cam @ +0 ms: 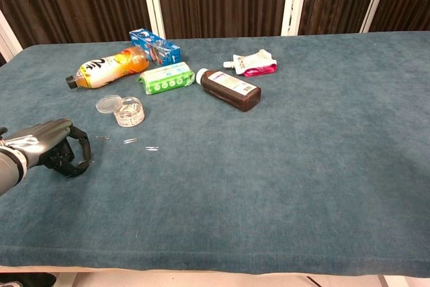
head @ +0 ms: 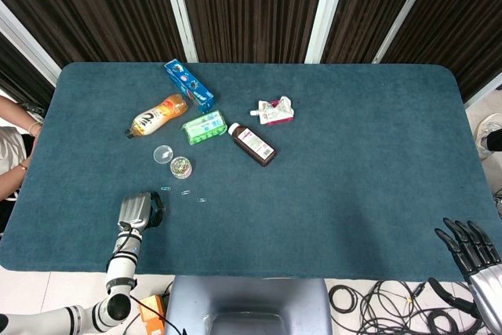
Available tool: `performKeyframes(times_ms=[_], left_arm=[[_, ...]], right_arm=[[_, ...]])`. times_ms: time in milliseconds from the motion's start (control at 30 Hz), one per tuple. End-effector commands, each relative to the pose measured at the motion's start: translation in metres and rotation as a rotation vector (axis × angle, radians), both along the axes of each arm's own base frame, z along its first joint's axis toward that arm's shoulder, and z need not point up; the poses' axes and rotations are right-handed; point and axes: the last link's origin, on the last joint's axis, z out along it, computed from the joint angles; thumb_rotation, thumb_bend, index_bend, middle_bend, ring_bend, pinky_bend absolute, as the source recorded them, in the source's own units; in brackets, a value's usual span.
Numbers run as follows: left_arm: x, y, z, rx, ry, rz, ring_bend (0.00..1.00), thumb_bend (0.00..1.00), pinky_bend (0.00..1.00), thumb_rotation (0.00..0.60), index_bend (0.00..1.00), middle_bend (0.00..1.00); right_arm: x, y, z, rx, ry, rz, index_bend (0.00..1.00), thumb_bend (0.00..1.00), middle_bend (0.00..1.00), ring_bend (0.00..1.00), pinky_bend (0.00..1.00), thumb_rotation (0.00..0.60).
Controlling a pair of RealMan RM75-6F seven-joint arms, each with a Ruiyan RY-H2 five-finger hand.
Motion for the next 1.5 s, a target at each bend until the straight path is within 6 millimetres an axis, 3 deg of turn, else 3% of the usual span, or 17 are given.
performKeyframes(times_ms=[33, 700, 1000, 1100, 1167, 1367, 1500], left_arm=[[0.001, 0.0, 0.001, 0.003, -0.001, -0.002, 1.0, 0.35, 1.0, 0.6, 0.62, 1.0], [0.0, -0.002, 0.011, 0.023, -0.021, -0.006, 1.0, 0.43, 1.0, 0.6, 0.64, 1.0], [0.007, 0.006, 0.026, 0.078, -0.047, -0.028, 1.0, 0.46, 1.0, 0.6, 0.65, 1.0], [0.018, 0.022, 0.044, 0.144, -0.091, -0.047, 1.0, 0.46, 1.0, 0.6, 0.65, 1.0], [0.034, 0.044, 0.052, 0.189, -0.148, -0.061, 1.0, 0.46, 1.0, 0.6, 0.65, 1.0], [0.055, 0.079, 0.049, 0.22, -0.153, -0.074, 1.0, 0.46, 1.0, 0.6, 0.65, 1.0], [0.058, 0.094, 0.043, 0.219, -0.16, -0.049, 1.0, 0.46, 1.0, 0.6, 0.65, 1.0]], right_arm=[[0.0, 0.0, 0.0, -0.001, 0.0, 0.0, 0.0, 0.18, 0.0, 0.0, 0.0, 0.6], [0.001, 0.0, -0.002, 0.006, 0.004, 0.002, 0.0, 0.18, 0.0, 0.0, 0.0, 0.6], [0.001, 0.0, -0.001, 0.001, 0.0, 0.001, 0.0, 0.18, 0.0, 0.0, 0.0, 0.6], [0.0, 0.001, 0.001, -0.008, -0.007, 0.002, 0.0, 0.18, 0.0, 0.0, 0.0, 0.6], [0.0, 0.0, 0.001, -0.004, -0.007, 0.001, 0.0, 0.18, 0.0, 0.0, 0.0, 0.6], [0.0, -0.002, 0.001, -0.005, -0.004, -0.004, 0.0, 0.18, 0.0, 0.0, 0.0, 0.6], [-0.001, -0.002, 0.003, -0.011, -0.009, -0.008, 0.0, 0.18, 0.0, 0.0, 0.0, 0.6]])
